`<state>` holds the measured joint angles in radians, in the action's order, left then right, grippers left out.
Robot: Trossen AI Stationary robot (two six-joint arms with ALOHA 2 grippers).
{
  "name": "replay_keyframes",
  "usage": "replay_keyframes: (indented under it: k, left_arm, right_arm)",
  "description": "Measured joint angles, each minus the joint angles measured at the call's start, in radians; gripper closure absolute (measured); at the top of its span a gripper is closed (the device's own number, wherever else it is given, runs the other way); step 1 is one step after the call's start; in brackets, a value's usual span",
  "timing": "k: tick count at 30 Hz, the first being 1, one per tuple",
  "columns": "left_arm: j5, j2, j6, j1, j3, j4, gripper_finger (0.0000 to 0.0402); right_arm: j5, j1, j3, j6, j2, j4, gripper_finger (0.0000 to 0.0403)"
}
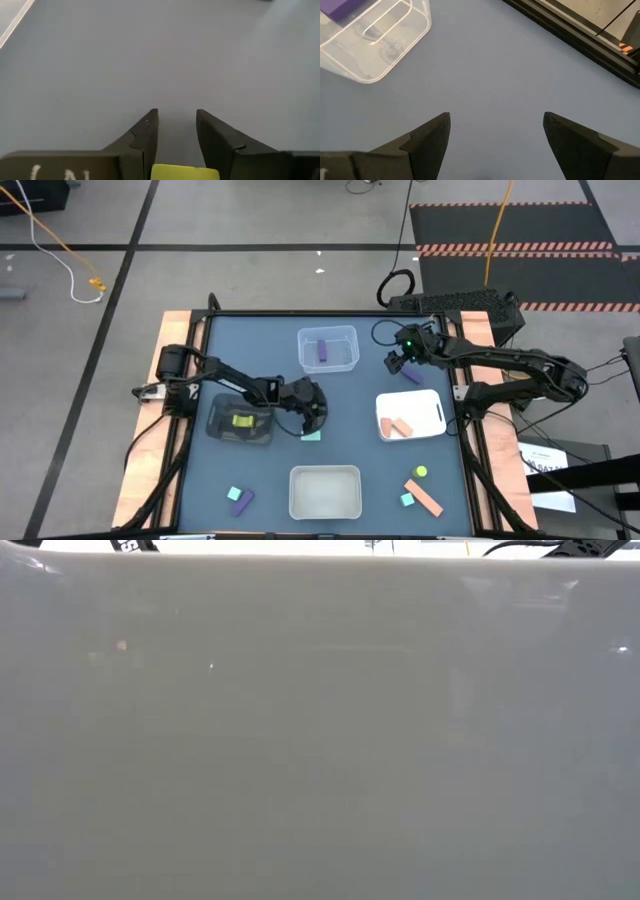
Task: Sort & place blocks by color
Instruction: Put the top green block into the black bin
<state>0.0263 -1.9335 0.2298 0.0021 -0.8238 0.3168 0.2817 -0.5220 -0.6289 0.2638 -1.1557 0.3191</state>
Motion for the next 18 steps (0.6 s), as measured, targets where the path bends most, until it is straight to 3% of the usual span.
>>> replay_keyframes:
  k: [9, 14, 18]
  left_arm:
    - [0.001, 0.016, 0.016, -0.001, 0.005, 0.061, 0.0272]
    - [-0.026, 0.075, 0.017, -0.005, 0.007, 0.012, 0.0148]
    - [-0.054, 0.142, 0.017, -0.003, 0.005, -0.073, 0.0082]
  right_arm:
    - [0.0, 0.0, 0.0, 0.0, 0.0, 0.001, 0.0094]
    - [0.0, 0.0, 0.0, 0.0, 0.0, 0.003, 0.0094]
    - [0.0, 0.0, 0.0, 0.0, 0.0, 0.007, 0.0094]
